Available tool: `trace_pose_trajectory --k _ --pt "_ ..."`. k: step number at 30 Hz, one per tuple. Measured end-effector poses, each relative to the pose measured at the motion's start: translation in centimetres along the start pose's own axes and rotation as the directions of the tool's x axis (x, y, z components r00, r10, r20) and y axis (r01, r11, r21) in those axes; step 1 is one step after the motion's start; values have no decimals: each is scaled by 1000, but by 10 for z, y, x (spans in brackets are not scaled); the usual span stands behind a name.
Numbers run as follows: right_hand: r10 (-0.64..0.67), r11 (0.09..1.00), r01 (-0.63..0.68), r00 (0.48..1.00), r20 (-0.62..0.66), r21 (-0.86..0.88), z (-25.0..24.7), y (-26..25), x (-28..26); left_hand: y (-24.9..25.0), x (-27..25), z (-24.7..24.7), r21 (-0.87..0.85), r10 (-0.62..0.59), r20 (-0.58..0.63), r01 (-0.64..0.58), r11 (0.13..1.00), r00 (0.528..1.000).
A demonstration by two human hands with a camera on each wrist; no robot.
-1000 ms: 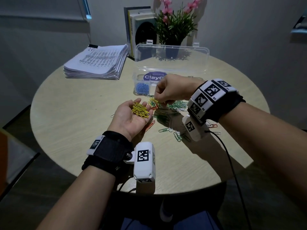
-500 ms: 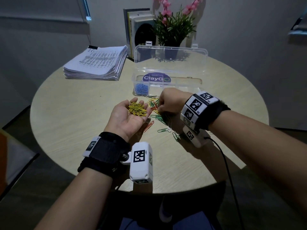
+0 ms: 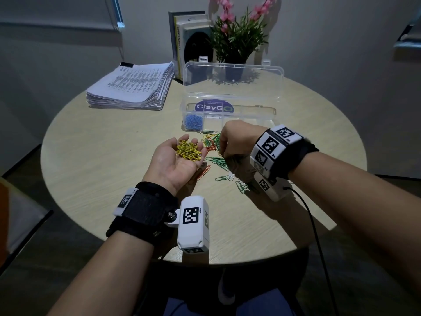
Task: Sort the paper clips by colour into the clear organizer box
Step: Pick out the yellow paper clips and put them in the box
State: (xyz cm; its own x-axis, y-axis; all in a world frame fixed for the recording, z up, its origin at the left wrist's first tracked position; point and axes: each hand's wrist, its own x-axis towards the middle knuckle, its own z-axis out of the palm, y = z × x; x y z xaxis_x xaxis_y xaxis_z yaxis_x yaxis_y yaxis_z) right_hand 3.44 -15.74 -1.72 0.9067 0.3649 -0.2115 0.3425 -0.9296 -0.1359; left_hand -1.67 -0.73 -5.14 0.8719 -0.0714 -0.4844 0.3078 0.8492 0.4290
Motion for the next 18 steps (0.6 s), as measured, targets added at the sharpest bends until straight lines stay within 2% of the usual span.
trace_pose_trajectory --k 7,13,18 --pt "-19 996 19 1000 5 -87 2 0 1 -1 -2 1 5 0 1 0 1000 1000" --pt "39 999 -39 999 -5 12 -8 14 -6 -2 -3 2 12 -1 -12 1 1000 1000" --pt "61 998 -61 998 13 -12 -1 12 -7 -5 -5 5 22 -5 -17 6 1000 1000"
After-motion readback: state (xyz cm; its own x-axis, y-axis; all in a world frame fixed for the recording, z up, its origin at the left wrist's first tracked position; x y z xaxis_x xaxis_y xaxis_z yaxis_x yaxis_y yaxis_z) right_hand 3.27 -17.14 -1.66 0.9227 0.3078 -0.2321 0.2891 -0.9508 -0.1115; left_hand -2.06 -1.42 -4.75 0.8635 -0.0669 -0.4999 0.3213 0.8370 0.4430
